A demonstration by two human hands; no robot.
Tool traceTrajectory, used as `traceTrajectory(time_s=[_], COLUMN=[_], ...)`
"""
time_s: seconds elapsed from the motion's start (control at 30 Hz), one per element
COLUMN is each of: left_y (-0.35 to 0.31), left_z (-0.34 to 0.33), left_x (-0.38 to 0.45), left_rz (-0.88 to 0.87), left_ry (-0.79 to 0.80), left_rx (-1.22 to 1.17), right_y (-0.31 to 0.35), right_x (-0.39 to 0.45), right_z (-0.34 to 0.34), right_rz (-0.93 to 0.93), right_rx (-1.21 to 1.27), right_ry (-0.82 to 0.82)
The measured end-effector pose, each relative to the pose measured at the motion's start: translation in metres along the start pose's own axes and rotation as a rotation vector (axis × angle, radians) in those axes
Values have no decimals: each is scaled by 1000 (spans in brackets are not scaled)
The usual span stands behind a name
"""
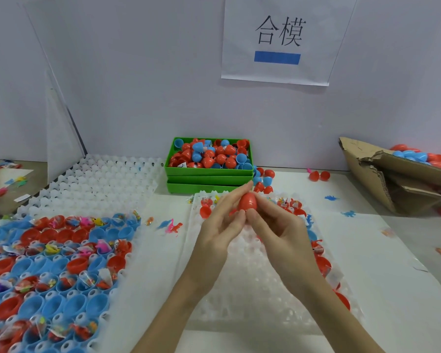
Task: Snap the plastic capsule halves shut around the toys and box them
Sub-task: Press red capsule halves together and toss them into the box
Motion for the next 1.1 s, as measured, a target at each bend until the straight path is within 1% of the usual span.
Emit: traceTrajectory(time_s=[0.07, 0.13, 0.17, 0.2, 0.27, 0.43, 0.57, 0.73, 0.97, 1.1], left_y=[2, 4, 5, 7, 10, 14, 13, 17, 23, 25], left_z=[2, 7, 9, 10, 12, 10, 8, 6, 4, -1], left_x=[1, 2, 2, 2, 3, 5, 5, 5, 4, 4], left_rz=[46, 78, 102, 131, 194, 313, 320, 349, 395, 448], left_ry=[-43, -121, -139, -141, -125, -60, -55, -74, -75, -26], left_rx=[-76, -126, -145, -169, -261, -540, -552, -600, -694, -696], right_y=[10, 15, 16, 16, 14, 15, 19, 19, 18, 16], right_x=[2, 2, 1, 0, -1, 1, 1, -1, -3, -2], right_z=[5, 6, 5, 5, 4, 6, 5, 4, -5, 3], right_rz=[161, 318, 382, 426, 456, 509, 532, 547, 573, 567], right_rx=[-254, -519, -614, -674, -736, -769, -685, -709, -714, -724], right_ry=[-14, 5, 17, 31, 56, 70, 106, 132, 81, 50])
Point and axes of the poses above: each hand's wrist, its own x-axis towards the middle knuckle, its own z-axis out of the back of the hand, y = z × x, the point moved 6 cm from there along x, towards the middle knuckle, and after that the axes turned 12 degrees about z, right-handed, at the moved point
